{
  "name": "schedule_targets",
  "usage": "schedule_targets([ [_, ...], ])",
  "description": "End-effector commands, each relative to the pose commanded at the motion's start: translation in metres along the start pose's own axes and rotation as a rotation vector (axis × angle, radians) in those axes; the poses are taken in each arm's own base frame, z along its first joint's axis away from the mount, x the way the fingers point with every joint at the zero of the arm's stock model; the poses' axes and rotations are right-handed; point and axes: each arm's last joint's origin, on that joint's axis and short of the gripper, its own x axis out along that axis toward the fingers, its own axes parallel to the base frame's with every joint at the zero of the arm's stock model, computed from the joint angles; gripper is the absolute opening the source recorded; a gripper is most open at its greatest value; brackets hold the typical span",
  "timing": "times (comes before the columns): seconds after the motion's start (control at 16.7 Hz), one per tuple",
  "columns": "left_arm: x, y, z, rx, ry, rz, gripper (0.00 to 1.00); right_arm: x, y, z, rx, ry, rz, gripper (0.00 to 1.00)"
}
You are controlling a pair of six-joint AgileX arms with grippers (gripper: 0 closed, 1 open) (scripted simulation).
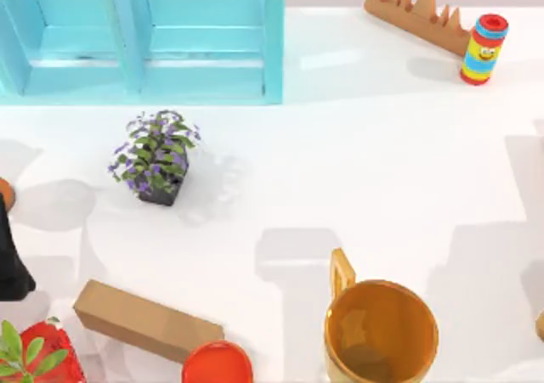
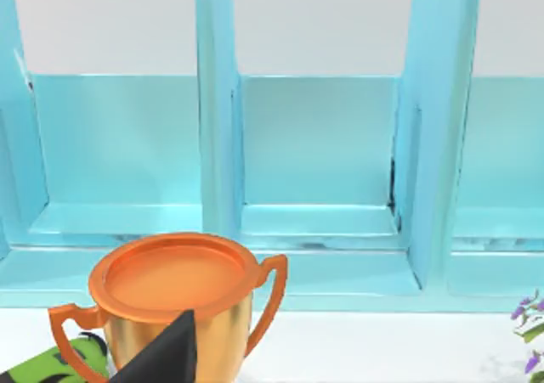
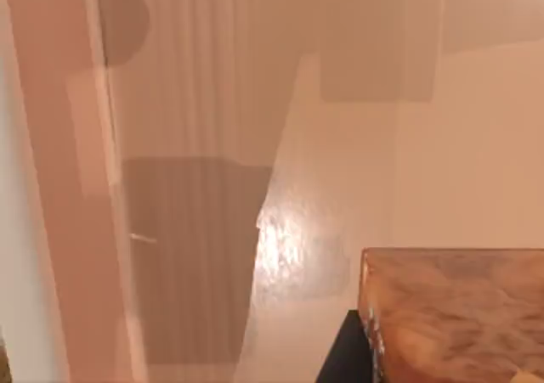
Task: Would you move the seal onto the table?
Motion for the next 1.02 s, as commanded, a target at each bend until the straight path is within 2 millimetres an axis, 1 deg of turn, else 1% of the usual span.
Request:
schedule_targets([
  [0.12,0.000,0.000,0.000,0.000,0.000,0.000,1.00,-0.024,0.027,0.002,-0.006,-0.001,0.013,0.00],
  [0.24,0.000,0.000,0.000,0.000,0.000,0.000,1.00,-0.044,0.054,0.000,-0.014,0.012,0.023,0.00],
  [0.36,0.000,0.000,0.000,0.000,0.000,0.000,1.00,-0.061,0.077,-0.005,-0.019,0.034,0.024,0.00],
  [0.48,0.000,0.000,0.000,0.000,0.000,0.000,1.00,-0.073,0.094,-0.011,-0.021,0.054,0.017,0.00],
  [0.6,0.000,0.000,0.000,0.000,0.000,0.000,1.00,-0.078,0.102,-0.014,-0.022,0.067,0.010,0.00],
  [0.9,0.000,0.000,0.000,0.000,0.000,0.000,1.00,-0.077,0.103,-0.013,-0.017,0.073,0.011,0.00],
  [1.02,0.000,0.000,0.000,0.000,0.000,0.000,1.00,-0.077,0.113,-0.004,-0.018,0.063,0.011,0.00],
])
